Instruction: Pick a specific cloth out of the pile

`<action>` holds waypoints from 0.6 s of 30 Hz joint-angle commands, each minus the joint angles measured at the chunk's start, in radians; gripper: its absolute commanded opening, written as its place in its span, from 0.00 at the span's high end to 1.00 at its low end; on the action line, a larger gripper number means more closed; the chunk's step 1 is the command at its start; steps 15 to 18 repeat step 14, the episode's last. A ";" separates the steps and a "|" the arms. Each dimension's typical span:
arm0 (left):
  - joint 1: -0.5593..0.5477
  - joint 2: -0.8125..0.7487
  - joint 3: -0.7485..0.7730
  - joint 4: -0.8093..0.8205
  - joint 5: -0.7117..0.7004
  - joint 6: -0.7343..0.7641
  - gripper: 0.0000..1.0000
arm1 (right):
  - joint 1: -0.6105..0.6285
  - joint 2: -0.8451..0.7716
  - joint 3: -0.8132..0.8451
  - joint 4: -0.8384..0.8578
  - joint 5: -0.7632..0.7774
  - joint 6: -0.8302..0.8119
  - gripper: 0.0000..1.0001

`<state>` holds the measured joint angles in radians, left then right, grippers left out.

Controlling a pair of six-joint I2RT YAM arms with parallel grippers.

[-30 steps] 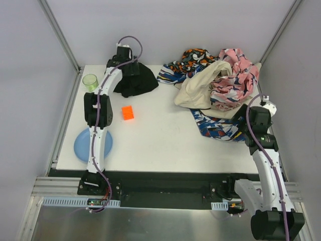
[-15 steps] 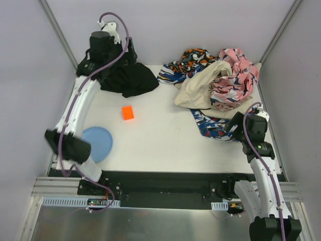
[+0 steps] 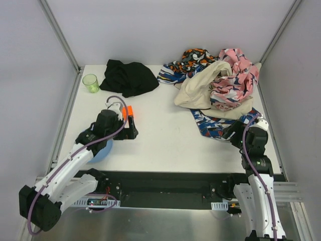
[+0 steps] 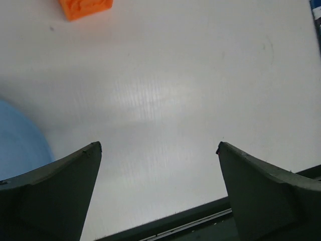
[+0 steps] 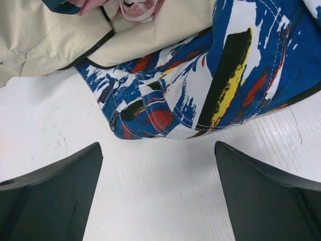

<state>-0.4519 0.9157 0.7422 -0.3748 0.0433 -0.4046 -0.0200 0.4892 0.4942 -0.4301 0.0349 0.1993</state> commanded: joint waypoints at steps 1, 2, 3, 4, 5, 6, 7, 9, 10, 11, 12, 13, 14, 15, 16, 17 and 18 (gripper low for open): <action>0.001 -0.219 -0.082 0.045 -0.075 -0.077 0.01 | -0.001 -0.050 -0.020 0.068 -0.024 -0.020 0.04; 0.001 -0.257 -0.105 0.045 -0.077 -0.086 0.01 | -0.001 -0.055 -0.029 0.083 -0.061 -0.023 0.04; 0.001 -0.290 -0.122 0.043 -0.079 -0.089 0.01 | -0.001 -0.057 -0.045 0.100 -0.067 -0.026 0.04; 0.001 -0.310 -0.135 0.045 -0.091 -0.088 0.01 | -0.001 -0.052 -0.055 0.105 -0.066 -0.026 0.04; 0.001 -0.330 -0.139 0.040 -0.108 -0.085 0.01 | -0.001 -0.048 -0.057 0.103 -0.069 -0.026 0.04; 0.001 -0.342 -0.141 0.031 -0.121 -0.082 0.01 | -0.001 -0.041 -0.057 0.100 -0.073 -0.027 0.05; 0.001 -0.357 -0.141 0.027 -0.126 -0.085 0.01 | -0.001 -0.041 -0.054 0.100 -0.078 -0.028 0.04; 0.001 -0.377 -0.141 0.027 -0.125 -0.086 0.01 | -0.001 -0.043 -0.054 0.105 -0.079 -0.031 0.04; 0.001 -0.386 -0.139 0.027 -0.125 -0.086 0.01 | -0.001 -0.044 -0.057 0.106 -0.078 -0.034 0.04; 0.001 -0.391 -0.138 0.027 -0.129 -0.086 0.01 | -0.001 -0.047 -0.060 0.105 -0.073 -0.037 0.04; 0.001 -0.393 -0.136 0.024 -0.132 -0.086 0.01 | -0.001 -0.052 -0.062 0.103 -0.069 -0.037 0.04; 0.001 -0.390 -0.135 0.024 -0.140 -0.088 0.01 | -0.001 -0.052 -0.060 0.097 -0.066 -0.037 0.04; 0.001 -0.385 -0.132 0.024 -0.152 -0.092 0.01 | -0.001 -0.058 -0.059 0.099 -0.064 -0.032 0.04; 0.001 -0.385 -0.132 0.024 -0.152 -0.092 0.01 | -0.001 -0.058 -0.059 0.099 -0.064 -0.032 0.04; 0.001 -0.385 -0.132 0.024 -0.152 -0.092 0.01 | -0.001 -0.058 -0.059 0.099 -0.064 -0.032 0.04; 0.001 -0.385 -0.132 0.024 -0.152 -0.092 0.01 | -0.001 -0.058 -0.059 0.099 -0.064 -0.032 0.04; 0.001 -0.385 -0.132 0.024 -0.152 -0.092 0.01 | -0.001 -0.058 -0.059 0.099 -0.064 -0.032 0.04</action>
